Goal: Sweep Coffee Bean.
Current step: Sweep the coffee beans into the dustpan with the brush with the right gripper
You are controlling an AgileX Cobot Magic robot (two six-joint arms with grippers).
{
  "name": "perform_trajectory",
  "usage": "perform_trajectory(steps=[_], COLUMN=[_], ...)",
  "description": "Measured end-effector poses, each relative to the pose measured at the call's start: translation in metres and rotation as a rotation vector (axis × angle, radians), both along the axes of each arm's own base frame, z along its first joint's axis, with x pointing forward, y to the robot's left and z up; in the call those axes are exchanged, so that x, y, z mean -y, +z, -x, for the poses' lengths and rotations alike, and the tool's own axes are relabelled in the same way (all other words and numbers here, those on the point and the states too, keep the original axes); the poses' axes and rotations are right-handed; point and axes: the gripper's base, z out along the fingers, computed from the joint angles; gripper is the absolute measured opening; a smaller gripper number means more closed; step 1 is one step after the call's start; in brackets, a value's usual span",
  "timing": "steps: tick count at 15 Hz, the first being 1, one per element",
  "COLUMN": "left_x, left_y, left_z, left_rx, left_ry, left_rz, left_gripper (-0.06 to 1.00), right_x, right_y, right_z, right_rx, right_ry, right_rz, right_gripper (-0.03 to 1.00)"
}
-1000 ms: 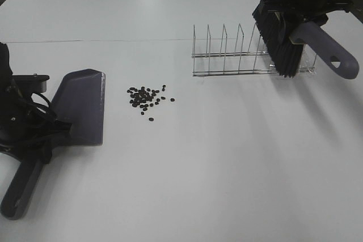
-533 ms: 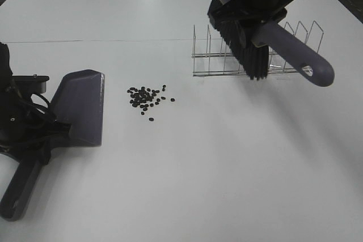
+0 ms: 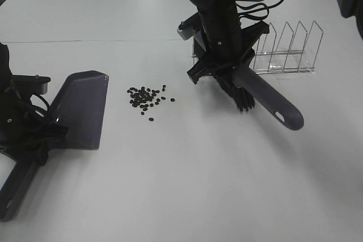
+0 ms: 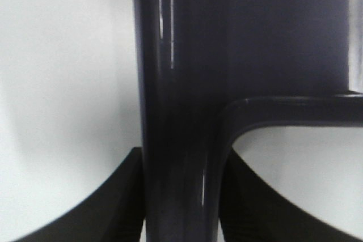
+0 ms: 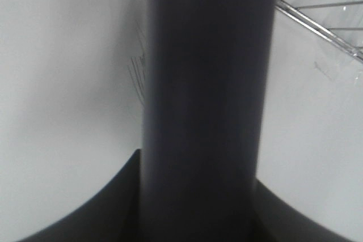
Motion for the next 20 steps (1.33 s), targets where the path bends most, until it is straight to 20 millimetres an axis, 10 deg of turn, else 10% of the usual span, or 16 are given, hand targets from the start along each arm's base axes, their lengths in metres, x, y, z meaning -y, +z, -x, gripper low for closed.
perform_trajectory(steps=[8, 14, 20], left_x=[0.000, 0.000, 0.000], left_y=[0.000, 0.000, 0.000], left_z=[0.000, 0.000, 0.000], left_rx=[0.000, -0.002, -0.002], left_ry=[-0.023, -0.025, -0.025], left_rz=[-0.002, -0.002, 0.002], left_gripper=[0.34, 0.34, 0.34], right_x=[-0.068, -0.062, -0.065], right_y=[-0.009, 0.006, -0.027], right_z=[0.033, 0.016, 0.016], right_rx=[-0.019, 0.085, 0.014], right_ry=[0.100, 0.141, 0.155], right_rz=[-0.070, -0.011, 0.016], right_gripper=[0.29, 0.29, 0.29])
